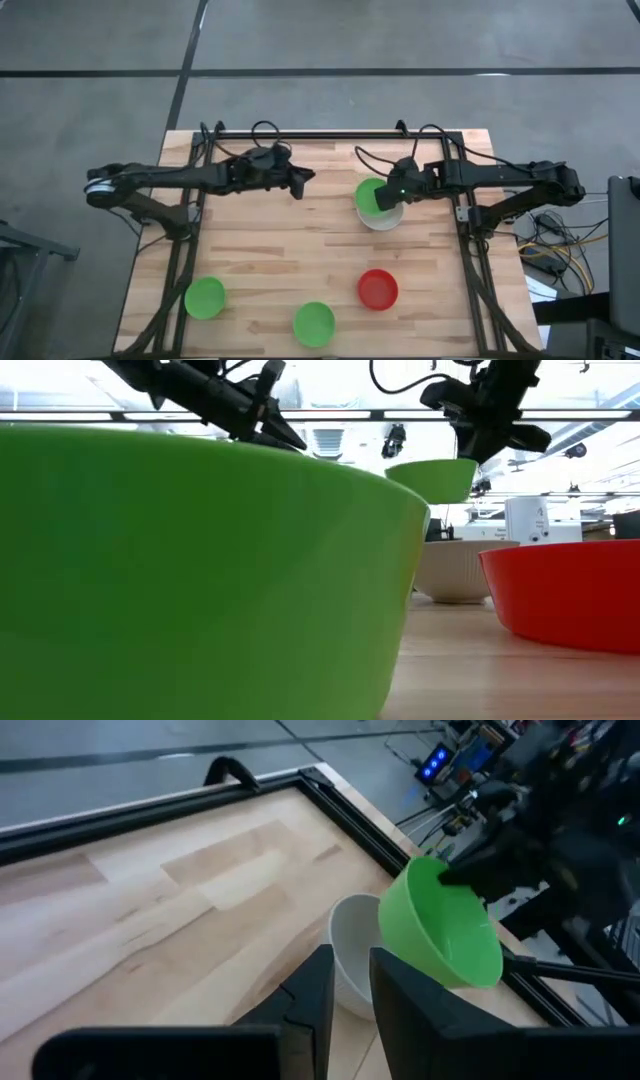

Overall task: Nest bowls inside each other
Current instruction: Stack the top green bowl on the grey bowl

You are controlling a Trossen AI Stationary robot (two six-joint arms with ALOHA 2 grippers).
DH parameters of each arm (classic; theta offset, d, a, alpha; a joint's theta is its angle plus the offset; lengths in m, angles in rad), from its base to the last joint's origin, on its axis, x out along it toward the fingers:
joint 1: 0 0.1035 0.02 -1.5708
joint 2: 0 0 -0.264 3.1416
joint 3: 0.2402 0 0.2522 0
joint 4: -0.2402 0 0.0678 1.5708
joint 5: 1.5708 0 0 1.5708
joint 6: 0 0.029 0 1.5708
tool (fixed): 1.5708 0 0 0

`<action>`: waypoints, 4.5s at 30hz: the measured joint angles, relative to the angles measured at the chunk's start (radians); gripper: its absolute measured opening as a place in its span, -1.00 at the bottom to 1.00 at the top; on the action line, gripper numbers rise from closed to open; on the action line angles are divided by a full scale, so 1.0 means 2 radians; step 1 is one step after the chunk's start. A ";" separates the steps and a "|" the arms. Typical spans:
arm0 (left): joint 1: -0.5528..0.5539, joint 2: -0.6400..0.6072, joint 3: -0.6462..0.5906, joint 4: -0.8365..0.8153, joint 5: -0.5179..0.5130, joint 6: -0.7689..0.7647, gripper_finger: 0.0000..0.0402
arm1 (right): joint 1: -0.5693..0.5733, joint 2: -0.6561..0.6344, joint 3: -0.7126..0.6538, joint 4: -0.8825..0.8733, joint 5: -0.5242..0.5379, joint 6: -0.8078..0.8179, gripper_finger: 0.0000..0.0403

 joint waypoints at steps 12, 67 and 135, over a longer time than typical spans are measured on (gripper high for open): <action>0.000 -0.013 -0.033 0.007 -0.004 0.002 -0.65 | 0.000 -0.002 -0.036 0.004 -0.012 0.024 -0.96; 0.000 -0.013 -0.058 0.040 -0.004 -0.010 -0.66 | 0.002 -0.002 -0.134 0.109 -0.028 0.073 -0.96; 0.000 -0.013 -0.058 0.040 -0.003 -0.011 -0.66 | 0.002 -0.002 -0.138 0.097 -0.033 0.070 -0.95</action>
